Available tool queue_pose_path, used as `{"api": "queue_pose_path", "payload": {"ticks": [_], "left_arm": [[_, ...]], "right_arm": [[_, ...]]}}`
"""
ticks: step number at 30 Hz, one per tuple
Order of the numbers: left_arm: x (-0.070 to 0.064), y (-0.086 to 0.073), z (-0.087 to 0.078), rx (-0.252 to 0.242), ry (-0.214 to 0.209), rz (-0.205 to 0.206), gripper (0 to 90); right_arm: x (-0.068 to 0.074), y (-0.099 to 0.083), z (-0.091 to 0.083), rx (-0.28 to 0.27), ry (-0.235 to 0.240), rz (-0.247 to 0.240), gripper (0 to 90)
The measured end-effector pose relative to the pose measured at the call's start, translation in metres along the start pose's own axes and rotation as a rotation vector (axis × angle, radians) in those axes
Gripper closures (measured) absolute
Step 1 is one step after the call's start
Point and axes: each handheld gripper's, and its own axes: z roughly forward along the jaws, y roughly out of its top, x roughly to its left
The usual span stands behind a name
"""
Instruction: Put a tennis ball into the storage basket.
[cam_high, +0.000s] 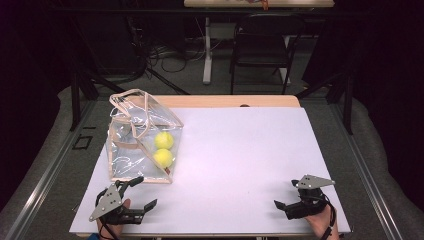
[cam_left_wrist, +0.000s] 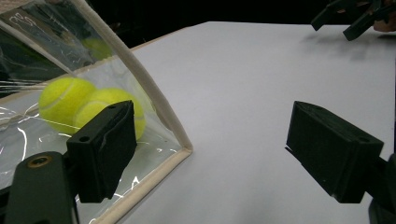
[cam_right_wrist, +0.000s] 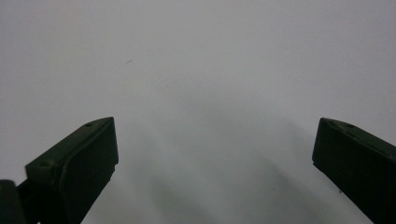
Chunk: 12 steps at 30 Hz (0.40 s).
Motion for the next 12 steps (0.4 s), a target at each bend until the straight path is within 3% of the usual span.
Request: {"api": "queue_pose_path", "payload": {"ticks": [12], "left_arm": [[-0.0003,0.0004,0.0002,0.012,0.008,0.003,15.9]], "right_arm": [[0.0026,-0.007,0.0063,-0.009,-0.001,0.0,0.0]]}}
